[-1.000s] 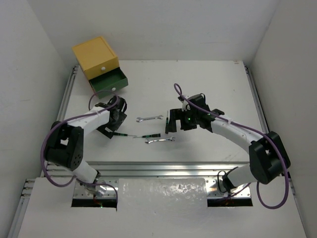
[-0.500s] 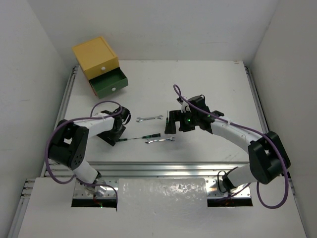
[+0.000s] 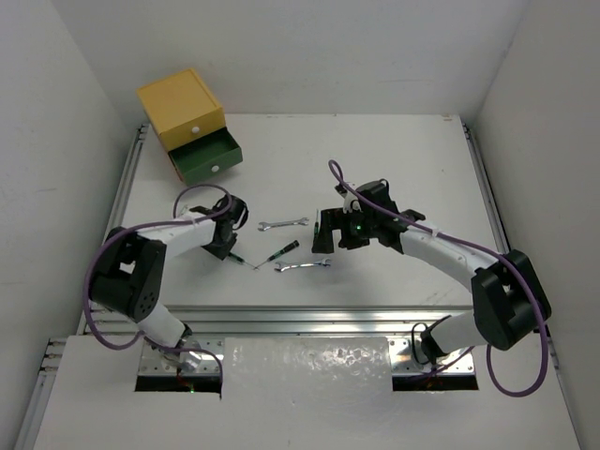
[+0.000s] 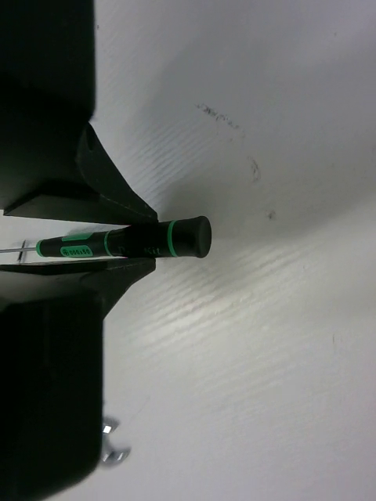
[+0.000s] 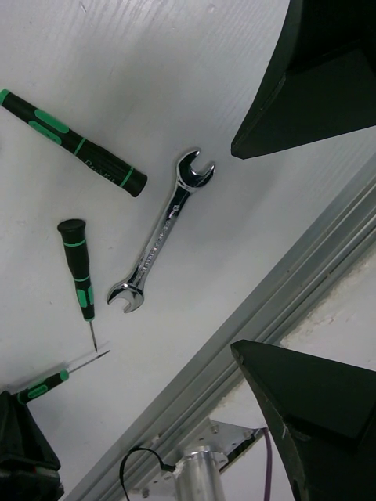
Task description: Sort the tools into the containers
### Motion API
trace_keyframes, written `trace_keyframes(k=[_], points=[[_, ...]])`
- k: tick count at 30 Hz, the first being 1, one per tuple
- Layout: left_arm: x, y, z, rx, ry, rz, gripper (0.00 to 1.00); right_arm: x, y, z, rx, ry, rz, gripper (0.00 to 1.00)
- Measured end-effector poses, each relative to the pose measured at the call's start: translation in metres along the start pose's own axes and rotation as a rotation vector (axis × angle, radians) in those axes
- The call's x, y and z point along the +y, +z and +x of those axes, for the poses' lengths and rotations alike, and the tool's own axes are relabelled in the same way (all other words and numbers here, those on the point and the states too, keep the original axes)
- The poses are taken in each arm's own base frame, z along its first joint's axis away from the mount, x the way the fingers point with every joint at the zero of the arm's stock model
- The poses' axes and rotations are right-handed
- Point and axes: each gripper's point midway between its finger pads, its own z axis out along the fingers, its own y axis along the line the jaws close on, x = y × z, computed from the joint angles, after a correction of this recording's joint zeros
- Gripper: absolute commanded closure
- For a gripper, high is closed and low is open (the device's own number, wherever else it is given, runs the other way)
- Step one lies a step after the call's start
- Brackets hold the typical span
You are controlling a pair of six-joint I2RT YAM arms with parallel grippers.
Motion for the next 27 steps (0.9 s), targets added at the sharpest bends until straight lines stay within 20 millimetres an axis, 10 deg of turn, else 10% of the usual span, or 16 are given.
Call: trace_keyframes(k=[7,15,20,27], points=[[-0.049,-0.059,-0.038,-0.05,-0.031,0.254,1.0,0.0,-0.004,-0.003,-0.013,-0.027,0.005,0.01],[-0.136,-0.154,-0.173,-0.232,-0.281,0.542,1.0,0.002,-0.01,-0.006,-0.03,-0.05,0.004,0.01],[-0.15,-0.128,-0.214,-0.292,-0.377,0.534,1.0,0.001,-0.011,-0.003,-0.019,-0.052,0.013,0.01],[-0.169,-0.076,-0.214,-0.299,-0.446,0.507,0.99,0.0,-0.015,-0.001,-0.015,-0.071,0.019,0.01]])
